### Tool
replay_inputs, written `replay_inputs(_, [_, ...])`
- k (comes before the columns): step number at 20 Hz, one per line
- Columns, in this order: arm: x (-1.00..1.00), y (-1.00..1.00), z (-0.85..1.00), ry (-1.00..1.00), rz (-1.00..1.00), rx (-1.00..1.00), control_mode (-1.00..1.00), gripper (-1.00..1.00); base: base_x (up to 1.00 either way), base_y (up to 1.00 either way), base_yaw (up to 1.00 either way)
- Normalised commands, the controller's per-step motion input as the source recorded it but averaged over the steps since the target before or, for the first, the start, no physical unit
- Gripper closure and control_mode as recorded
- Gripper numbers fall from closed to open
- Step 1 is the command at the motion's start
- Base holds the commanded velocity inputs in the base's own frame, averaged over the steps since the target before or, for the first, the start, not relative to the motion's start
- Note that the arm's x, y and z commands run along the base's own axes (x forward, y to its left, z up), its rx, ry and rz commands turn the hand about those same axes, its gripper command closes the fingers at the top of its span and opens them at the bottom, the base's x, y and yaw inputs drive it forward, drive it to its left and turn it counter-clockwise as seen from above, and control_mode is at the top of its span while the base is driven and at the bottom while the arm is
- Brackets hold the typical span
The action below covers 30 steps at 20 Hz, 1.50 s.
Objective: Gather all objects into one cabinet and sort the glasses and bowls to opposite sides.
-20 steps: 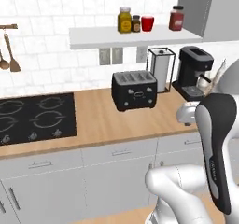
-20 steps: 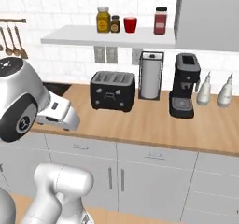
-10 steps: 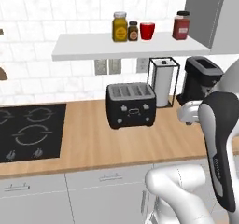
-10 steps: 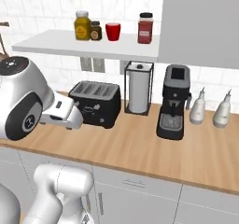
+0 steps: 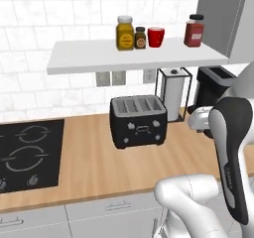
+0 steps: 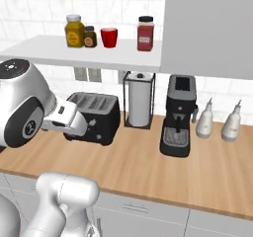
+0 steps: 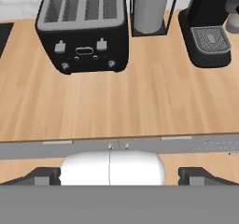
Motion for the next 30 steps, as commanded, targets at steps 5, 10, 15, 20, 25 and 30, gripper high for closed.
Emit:
replay_inputs(5, [0.00,0.00,0.00,0.00,0.00,0.00,1.00,-1.00,0.20,0.23,-0.17])
replay_inputs(10, [0.00,0.00,0.00,0.00,0.00,0.00,1.00,-1.00,0.11,0.34,-0.20])
replay_inputs(15, [0.00,0.00,0.00,0.00,0.00,0.00,1.00,-1.00,0.09,0.34,-0.16])
replay_inputs(20, [0.04,0.00,0.01,-0.01,0.01,0.00,-1.00,-1.00,0.14,0.06,-0.01])
replay_inputs(25, [-0.21,0.00,0.43,-0.34,0.12,0.05,-1.00,-1.00,0.00,0.00,0.00])
replay_inputs(30, [-0.06,0.00,0.58,-0.50,0.08,0.10,-1.00,-1.00,0.00,0.00,0.00])
